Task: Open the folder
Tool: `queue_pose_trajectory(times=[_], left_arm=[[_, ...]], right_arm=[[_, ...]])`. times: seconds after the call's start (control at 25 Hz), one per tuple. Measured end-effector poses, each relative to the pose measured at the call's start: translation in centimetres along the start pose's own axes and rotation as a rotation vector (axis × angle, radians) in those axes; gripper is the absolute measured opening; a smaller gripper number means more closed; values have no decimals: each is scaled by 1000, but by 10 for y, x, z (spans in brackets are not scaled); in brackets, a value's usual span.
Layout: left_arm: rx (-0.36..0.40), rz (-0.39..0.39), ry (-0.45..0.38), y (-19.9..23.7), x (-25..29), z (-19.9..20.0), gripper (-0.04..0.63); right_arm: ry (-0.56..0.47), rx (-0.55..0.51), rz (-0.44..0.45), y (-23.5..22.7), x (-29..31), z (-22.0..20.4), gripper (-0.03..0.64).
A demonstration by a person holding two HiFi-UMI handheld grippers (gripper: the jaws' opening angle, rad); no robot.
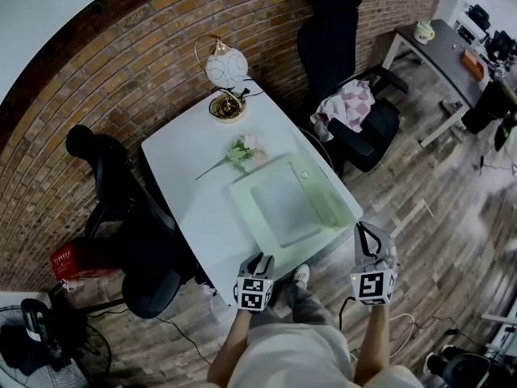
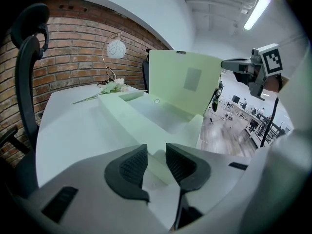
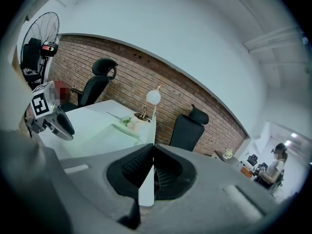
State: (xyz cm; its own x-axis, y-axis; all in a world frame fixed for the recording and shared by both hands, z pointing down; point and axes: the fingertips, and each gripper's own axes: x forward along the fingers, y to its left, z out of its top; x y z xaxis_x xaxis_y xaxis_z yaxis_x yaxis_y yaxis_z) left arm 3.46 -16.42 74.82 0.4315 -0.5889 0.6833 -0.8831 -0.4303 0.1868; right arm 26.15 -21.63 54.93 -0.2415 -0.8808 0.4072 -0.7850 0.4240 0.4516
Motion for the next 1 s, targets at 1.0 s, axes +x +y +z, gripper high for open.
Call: queue_pose_trajectory(times=[1.0], left_arm=[[3, -9, 1, 0, 0, 1, 115]], right_arm=[[9, -12, -6, -2, 2, 1, 6]])
